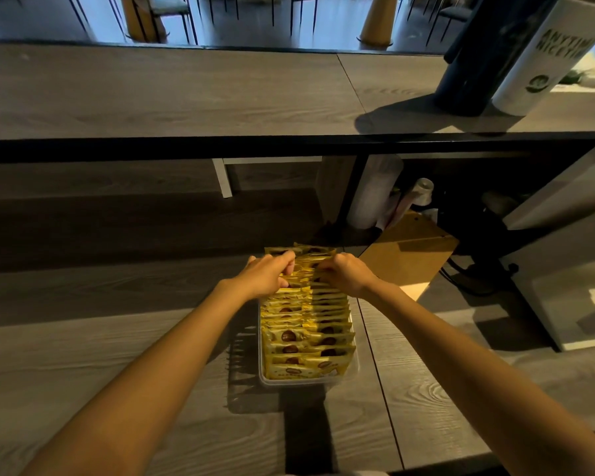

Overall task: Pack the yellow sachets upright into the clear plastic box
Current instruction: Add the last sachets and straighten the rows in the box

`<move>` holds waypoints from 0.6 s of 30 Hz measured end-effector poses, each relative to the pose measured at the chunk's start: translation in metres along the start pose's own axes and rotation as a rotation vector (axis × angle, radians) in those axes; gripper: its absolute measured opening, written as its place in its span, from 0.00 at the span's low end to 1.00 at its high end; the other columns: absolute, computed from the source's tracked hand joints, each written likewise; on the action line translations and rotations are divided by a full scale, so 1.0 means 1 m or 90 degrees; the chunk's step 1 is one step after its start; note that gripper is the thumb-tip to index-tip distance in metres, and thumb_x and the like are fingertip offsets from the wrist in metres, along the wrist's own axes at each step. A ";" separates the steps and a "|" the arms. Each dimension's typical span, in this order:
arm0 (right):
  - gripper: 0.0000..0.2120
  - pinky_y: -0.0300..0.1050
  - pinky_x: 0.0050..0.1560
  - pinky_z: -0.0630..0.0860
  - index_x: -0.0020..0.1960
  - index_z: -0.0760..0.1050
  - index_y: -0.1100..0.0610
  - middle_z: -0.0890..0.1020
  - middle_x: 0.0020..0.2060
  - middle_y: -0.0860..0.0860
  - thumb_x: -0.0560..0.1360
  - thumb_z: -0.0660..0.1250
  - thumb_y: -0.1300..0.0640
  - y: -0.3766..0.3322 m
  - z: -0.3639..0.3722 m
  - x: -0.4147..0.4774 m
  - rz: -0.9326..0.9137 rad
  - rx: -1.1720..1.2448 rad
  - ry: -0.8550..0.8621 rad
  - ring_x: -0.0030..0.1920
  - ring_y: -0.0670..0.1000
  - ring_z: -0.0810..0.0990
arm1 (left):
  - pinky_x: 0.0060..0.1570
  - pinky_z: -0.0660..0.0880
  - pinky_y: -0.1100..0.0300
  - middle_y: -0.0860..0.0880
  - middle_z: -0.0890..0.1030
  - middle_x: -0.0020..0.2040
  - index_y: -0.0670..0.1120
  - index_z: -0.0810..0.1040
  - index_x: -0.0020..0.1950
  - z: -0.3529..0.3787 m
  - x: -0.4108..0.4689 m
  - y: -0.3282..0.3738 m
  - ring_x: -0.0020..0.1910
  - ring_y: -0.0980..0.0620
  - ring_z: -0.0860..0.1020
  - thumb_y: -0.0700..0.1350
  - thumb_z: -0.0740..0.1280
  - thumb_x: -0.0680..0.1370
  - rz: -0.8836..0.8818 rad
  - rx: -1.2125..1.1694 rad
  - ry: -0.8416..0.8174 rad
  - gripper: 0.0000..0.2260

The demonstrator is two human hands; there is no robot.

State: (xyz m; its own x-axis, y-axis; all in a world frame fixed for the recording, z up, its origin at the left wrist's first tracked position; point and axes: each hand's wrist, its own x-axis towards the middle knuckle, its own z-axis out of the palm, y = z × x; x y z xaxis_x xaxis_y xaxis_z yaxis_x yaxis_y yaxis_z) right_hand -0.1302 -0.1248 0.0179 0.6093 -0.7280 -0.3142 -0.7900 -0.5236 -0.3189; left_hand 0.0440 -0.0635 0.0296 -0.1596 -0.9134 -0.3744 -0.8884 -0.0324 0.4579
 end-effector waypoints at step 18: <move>0.13 0.41 0.46 0.68 0.60 0.76 0.59 0.78 0.55 0.56 0.76 0.65 0.59 0.005 -0.012 -0.005 0.027 0.061 0.268 0.55 0.55 0.77 | 0.53 0.73 0.55 0.45 0.75 0.59 0.44 0.74 0.61 -0.010 -0.001 -0.005 0.59 0.46 0.75 0.41 0.62 0.79 -0.032 0.003 0.244 0.12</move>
State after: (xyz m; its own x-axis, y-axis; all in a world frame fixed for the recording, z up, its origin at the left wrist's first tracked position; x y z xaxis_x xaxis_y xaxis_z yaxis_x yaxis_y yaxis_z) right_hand -0.1376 -0.1290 0.0286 0.4799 -0.8755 0.0562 -0.7923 -0.4599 -0.4009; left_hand 0.0528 -0.0664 0.0354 0.0561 -0.9962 -0.0672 -0.8929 -0.0802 0.4431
